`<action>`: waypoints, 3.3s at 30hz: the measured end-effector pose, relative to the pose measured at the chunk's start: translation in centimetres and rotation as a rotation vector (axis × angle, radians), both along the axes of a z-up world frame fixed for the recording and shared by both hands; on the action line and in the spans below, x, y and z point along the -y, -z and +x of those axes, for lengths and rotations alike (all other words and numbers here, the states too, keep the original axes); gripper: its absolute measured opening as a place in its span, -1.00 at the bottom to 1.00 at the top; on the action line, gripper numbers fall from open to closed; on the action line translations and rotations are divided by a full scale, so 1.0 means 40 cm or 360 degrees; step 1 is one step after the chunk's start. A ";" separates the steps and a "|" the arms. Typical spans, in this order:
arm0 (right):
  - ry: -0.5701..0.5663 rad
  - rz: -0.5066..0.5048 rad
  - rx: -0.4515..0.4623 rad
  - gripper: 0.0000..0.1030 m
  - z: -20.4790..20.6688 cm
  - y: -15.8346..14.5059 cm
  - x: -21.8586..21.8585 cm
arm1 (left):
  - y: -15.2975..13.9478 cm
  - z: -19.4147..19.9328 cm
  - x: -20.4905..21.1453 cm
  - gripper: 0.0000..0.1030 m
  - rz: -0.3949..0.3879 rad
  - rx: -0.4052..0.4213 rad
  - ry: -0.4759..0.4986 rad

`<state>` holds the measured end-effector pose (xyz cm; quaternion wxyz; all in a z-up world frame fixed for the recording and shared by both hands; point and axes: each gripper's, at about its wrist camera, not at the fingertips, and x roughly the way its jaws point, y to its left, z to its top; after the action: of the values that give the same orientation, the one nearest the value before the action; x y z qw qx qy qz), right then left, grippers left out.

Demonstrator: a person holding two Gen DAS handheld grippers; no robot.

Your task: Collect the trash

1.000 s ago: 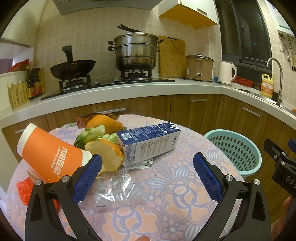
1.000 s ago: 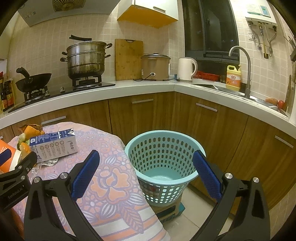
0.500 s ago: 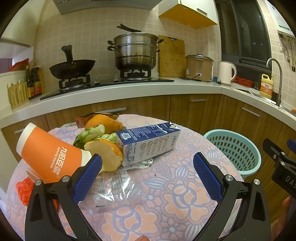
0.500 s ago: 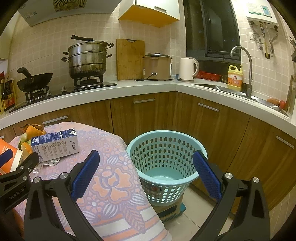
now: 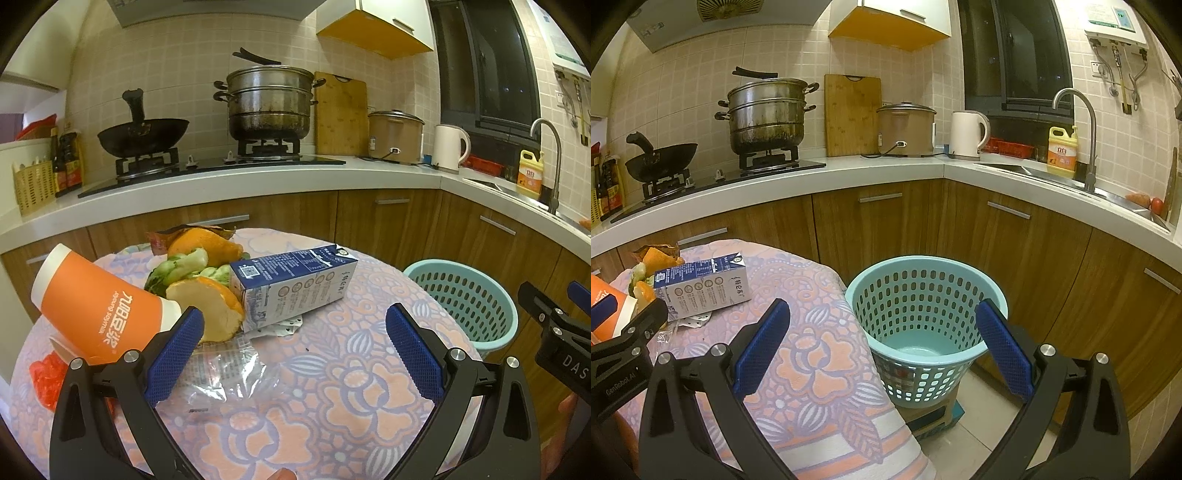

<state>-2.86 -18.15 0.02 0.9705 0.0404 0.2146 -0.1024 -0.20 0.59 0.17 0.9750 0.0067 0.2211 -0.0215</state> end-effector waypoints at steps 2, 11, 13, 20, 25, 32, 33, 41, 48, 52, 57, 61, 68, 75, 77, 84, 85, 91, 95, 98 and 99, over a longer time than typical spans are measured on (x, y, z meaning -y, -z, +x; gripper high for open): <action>-0.0001 0.0000 0.0000 0.85 0.000 0.000 0.000 | 0.000 0.000 0.001 0.86 0.0001 0.0002 0.0000; -0.0001 -0.0002 0.0000 0.85 -0.001 0.002 -0.002 | 0.001 -0.004 -0.001 0.86 -0.0009 0.0007 0.0006; -0.0003 -0.0002 -0.0004 0.85 -0.001 0.003 -0.003 | 0.002 -0.004 -0.001 0.86 -0.0025 -0.0001 0.0023; -0.0011 -0.0004 -0.0012 0.85 -0.001 0.005 -0.004 | 0.001 -0.007 0.002 0.86 -0.0022 -0.0005 0.0035; -0.0016 -0.0008 -0.0025 0.85 0.002 0.009 -0.006 | -0.001 -0.007 -0.004 0.86 -0.0032 -0.0012 0.0011; -0.0025 -0.0017 -0.0022 0.85 0.001 0.011 -0.012 | -0.002 -0.007 -0.009 0.86 -0.0033 -0.0015 0.0007; -0.0027 -0.0015 -0.0021 0.85 0.000 0.011 -0.011 | -0.002 -0.006 -0.009 0.86 -0.0034 -0.0015 0.0007; -0.0029 -0.0017 -0.0015 0.85 -0.002 0.011 -0.012 | -0.004 -0.008 -0.017 0.86 -0.0055 -0.0007 0.0011; -0.0034 -0.0027 -0.0012 0.85 -0.003 0.010 -0.016 | -0.006 -0.008 -0.018 0.86 -0.0058 -0.0008 0.0008; -0.0035 -0.0019 -0.0013 0.85 -0.003 0.010 -0.015 | -0.009 -0.011 -0.017 0.85 -0.0058 0.0005 0.0015; -0.0034 -0.0025 -0.0005 0.85 -0.005 0.007 -0.018 | -0.012 -0.015 -0.021 0.86 -0.0096 0.0010 0.0060; -0.0017 -0.0062 -0.0006 0.85 -0.005 0.006 -0.026 | -0.016 -0.018 -0.020 0.86 -0.0113 0.0024 0.0085; -0.0014 -0.0055 0.0015 0.85 -0.009 -0.016 -0.025 | -0.035 -0.050 -0.026 0.86 -0.0008 0.0198 -0.0130; -0.0069 -0.0097 0.0047 0.85 0.004 -0.044 -0.042 | -0.062 -0.069 -0.098 0.86 -0.0140 0.0156 -0.0264; -0.0116 -0.0144 0.0083 0.84 0.005 -0.053 -0.066 | -0.073 -0.090 -0.135 0.86 -0.0171 0.0153 -0.0333; -0.0378 -0.0216 0.0122 0.57 0.037 -0.054 -0.174 | -0.145 -0.162 -0.289 0.86 -0.0214 0.0180 -0.0585; -0.0424 -0.0216 0.0111 0.53 0.050 -0.047 -0.191 | -0.152 -0.163 -0.314 0.86 -0.0233 0.0164 -0.0612; -0.0691 -0.0102 0.0026 0.49 0.118 -0.004 -0.261 | -0.123 -0.093 -0.427 0.85 -0.0444 -0.0089 -0.0407; -0.0752 -0.0114 0.0000 0.49 0.137 0.014 -0.292 | -0.073 -0.037 -0.465 0.85 -0.0508 -0.0250 -0.0387; -0.0773 -0.0133 -0.0051 0.49 0.148 0.037 -0.308 | -0.059 -0.018 -0.477 0.85 -0.0588 -0.0262 -0.0338; -0.0777 -0.0122 -0.0050 0.49 0.148 0.036 -0.305 | -0.059 -0.012 -0.480 0.85 -0.0600 -0.0260 -0.0338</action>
<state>3.07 -5.95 -1.43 0.9639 -0.0511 0.2289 0.1264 -0.66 19.81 2.54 0.9347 -0.2007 0.2907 0.0400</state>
